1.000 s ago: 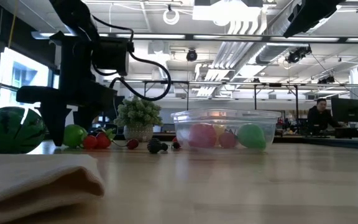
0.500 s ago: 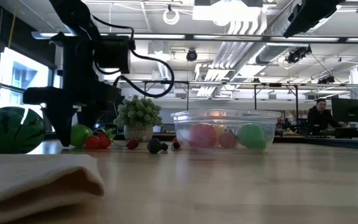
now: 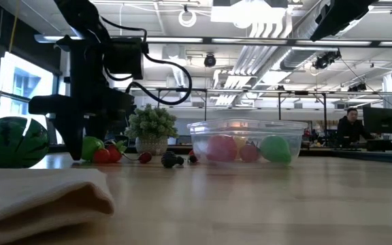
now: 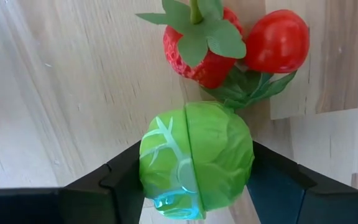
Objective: Pick and placing Produce into tupperware
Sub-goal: Put the cabbage into the transparent bin
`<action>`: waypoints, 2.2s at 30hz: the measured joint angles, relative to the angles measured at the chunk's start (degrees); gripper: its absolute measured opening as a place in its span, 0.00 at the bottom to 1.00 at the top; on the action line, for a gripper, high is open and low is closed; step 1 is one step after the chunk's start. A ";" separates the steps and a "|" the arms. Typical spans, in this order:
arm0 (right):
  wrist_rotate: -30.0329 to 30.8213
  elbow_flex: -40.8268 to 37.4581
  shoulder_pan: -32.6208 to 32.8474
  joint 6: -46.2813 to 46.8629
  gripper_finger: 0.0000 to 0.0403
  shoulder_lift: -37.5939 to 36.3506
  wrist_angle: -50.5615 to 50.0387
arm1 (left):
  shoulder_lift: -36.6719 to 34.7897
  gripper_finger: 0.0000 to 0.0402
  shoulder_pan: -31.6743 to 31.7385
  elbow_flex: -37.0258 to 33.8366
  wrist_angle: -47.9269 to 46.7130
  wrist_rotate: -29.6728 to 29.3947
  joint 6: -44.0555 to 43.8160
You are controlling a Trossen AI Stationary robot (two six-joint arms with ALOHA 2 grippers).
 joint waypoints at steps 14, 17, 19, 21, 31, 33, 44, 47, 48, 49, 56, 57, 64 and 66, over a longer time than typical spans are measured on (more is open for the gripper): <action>0.00 0.00 0.00 -0.02 0.09 -0.01 0.02 | 0.00 0.56 0.00 5.56 -8.36 -6.50 -4.38; 0.00 0.00 0.00 -0.02 0.09 -0.02 0.00 | 0.00 0.57 0.00 8.44 -11.67 -8.36 -4.54; 0.02 0.00 0.00 -0.02 0.09 0.00 0.00 | 0.00 0.57 0.01 10.66 -13.67 -9.76 -4.90; 0.01 0.00 -0.01 -0.01 0.09 -0.01 0.01 | 0.00 0.58 0.00 13.03 -15.46 -11.49 -5.31; 0.00 0.00 -0.02 -0.02 0.09 -0.02 0.02 | -0.02 0.57 0.00 30.17 -19.55 -15.53 -5.27; 0.00 0.00 -0.02 0.00 0.09 0.00 0.02 | -0.02 0.57 0.02 34.16 -18.85 -15.43 -5.28; 0.00 0.00 0.00 0.00 0.09 -0.02 0.02 | -0.07 0.57 0.04 43.06 0.92 2.10 -5.33; 0.00 0.00 -0.01 -0.01 0.09 -0.02 0.02 | 0.68 0.57 0.00 43.13 2.24 2.81 -5.33; 0.01 0.00 -0.01 -0.02 0.09 -0.02 0.02 | 1.22 0.57 0.01 43.13 2.30 2.79 -5.33; 0.00 0.00 0.00 -0.02 0.09 -0.02 0.01 | 1.94 0.57 0.12 43.04 1.96 2.78 -5.33; 0.00 0.00 0.00 -0.01 0.09 0.00 0.00 | 10.66 0.57 0.87 43.02 7.44 5.09 -4.52; 0.01 0.00 -0.02 0.00 0.09 -0.02 0.00 | 11.92 0.57 0.84 42.95 7.20 5.10 -4.06; 0.00 0.02 -0.02 -0.02 0.09 0.00 -0.02 | 19.78 0.57 0.76 42.93 11.15 4.93 -3.23; 0.02 0.02 -0.02 -0.02 0.09 0.00 0.04 | 21.83 0.57 0.76 43.12 14.08 4.95 -3.10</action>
